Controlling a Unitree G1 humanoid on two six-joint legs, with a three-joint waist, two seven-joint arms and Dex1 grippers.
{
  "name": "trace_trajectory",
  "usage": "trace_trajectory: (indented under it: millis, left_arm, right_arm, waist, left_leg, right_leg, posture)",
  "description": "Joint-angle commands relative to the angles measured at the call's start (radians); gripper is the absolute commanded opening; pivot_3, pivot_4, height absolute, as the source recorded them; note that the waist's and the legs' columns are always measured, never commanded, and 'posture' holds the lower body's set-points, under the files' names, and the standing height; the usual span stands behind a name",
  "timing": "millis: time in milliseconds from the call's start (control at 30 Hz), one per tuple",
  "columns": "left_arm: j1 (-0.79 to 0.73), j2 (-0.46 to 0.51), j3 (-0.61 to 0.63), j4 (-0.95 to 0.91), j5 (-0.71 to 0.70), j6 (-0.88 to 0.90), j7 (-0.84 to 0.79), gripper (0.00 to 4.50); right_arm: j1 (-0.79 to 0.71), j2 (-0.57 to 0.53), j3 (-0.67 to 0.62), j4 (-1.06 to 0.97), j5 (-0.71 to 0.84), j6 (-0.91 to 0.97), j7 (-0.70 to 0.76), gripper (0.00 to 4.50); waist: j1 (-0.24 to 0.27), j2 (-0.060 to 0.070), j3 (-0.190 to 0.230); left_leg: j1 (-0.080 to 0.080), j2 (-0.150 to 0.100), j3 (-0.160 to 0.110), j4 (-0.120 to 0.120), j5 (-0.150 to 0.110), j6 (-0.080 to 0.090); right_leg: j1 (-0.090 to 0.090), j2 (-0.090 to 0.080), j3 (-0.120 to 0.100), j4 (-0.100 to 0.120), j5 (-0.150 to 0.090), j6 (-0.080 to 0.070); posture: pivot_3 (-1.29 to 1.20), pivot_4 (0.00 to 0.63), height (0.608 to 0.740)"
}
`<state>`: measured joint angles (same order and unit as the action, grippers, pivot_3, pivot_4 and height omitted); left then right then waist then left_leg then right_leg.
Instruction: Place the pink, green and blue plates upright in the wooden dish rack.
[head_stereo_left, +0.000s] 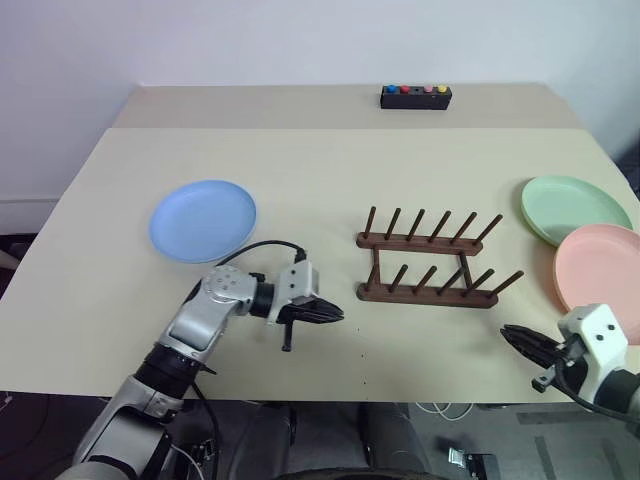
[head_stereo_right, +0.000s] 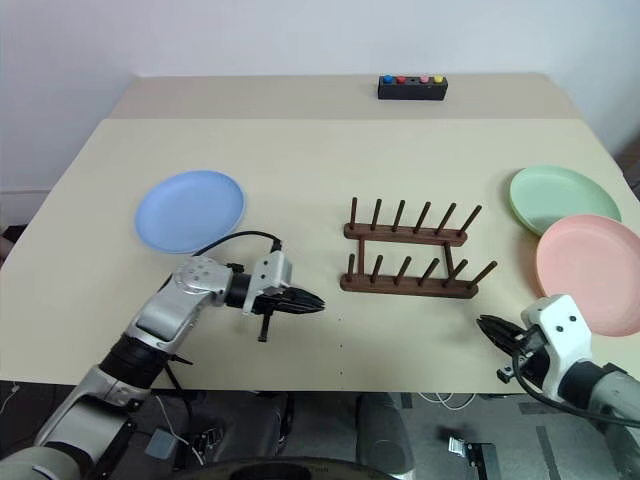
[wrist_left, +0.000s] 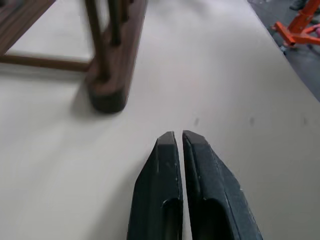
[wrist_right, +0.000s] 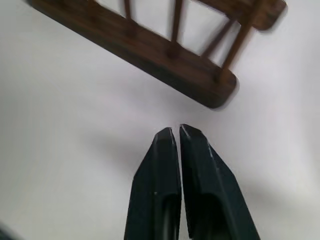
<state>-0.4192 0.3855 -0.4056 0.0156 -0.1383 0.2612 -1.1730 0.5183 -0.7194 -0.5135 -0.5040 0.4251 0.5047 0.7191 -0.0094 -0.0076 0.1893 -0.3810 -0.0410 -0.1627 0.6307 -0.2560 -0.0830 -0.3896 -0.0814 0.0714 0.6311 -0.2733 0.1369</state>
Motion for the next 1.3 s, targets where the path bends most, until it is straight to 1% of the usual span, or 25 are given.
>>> trace_trajectory:
  millis: [33, 233, 333, 633, 833, 1067, 1300]
  left_arm:
    - [-0.012, -0.043, -0.032, -0.035, 0.012, 0.029, 0.049, 0.07]
    - [-0.027, -0.083, -0.041, 0.0, 0.044, 0.037, 0.125, 0.07]
    - [-0.029, -0.086, -0.043, 0.009, 0.049, 0.032, 0.137, 0.07]
    - [-0.05, -0.104, -0.023, 0.057, 0.069, -0.017, 0.202, 0.07]
    - [-0.1, -0.132, -0.004, 0.168, 0.099, -0.089, 0.268, 0.07]
    - [-0.158, -0.159, 0.021, 0.3, 0.119, -0.171, 0.305, 0.07]
    - [-0.204, -0.183, 0.032, 0.399, 0.132, -0.226, 0.335, 0.07]
  right_arm:
    - [-0.039, -0.012, 0.03, 0.017, -0.048, -0.014, -0.025, 0.02]
    - [-0.121, -0.001, 0.106, 0.07, -0.101, -0.016, -0.053, 0.02]
    - [-0.17, 0.003, 0.154, 0.114, -0.139, -0.044, -0.066, 0.02]
    - [-0.299, 0.005, 0.194, 0.229, -0.185, -0.093, -0.09, 0.02]
    - [-0.371, 0.002, 0.229, 0.301, -0.207, -0.125, -0.084, 0.02]
    - [-0.525, 0.004, 0.305, 0.461, -0.254, -0.2, -0.072, 0.02]
    - [-0.606, 0.008, 0.344, 0.558, -0.278, -0.261, -0.056, 0.02]
  waist:
    - [-0.001, 0.0, 0.0]
    - [-0.003, 0.0, 0.0]
    - [-0.003, 0.0, 0.0]
    - [-0.003, 0.0, 0.0]
    - [-0.005, 0.0, 0.0]
    - [-0.008, 0.0, 0.0]
    - [-0.009, 0.0, 0.0]
  left_leg:
    - [0.0, 0.0, 0.0, 0.0, 0.0, 0.0]
    - [0.0, 0.0, 0.0, 0.0, 0.0, 0.0]
    - [0.0, 0.0, 0.0, 0.0, 0.0, 0.0]
    - [0.001, 0.0, 0.0, 0.0, 0.0, 0.0]
    - [0.002, 0.0, 0.0, 0.0, 0.0, 0.0]
    - [0.004, 0.0, 0.001, 0.0, 0.0, 0.0]
    - [0.005, 0.0, 0.001, 0.0, 0.0, 0.0]
  right_leg:
    - [0.0, 0.0, 0.0, 0.0, 0.001, 0.001]
    - [-0.001, 0.0, 0.0, 0.0, 0.001, 0.002]
    - [0.0, 0.0, 0.0, 0.0, 0.001, 0.002]
    - [0.001, 0.0, 0.0, 0.001, 0.002, 0.002]
    - [0.0, 0.0, 0.0, 0.001, 0.002, 0.003]
    - [0.002, 0.0, 0.0, 0.001, 0.002, 0.003]
    - [0.002, 0.0, 0.0, 0.001, 0.002, 0.004]
  posture:
    - [0.0, 0.15, 0.74]
    - [0.0, 0.15, 0.74]
    - [0.0, 0.15, 0.74]
    - [0.0, 0.15, 0.74]
    - [0.0, 0.15, 0.74]
    - [0.0, 0.15, 0.74]
    - [0.0, 0.15, 0.74]
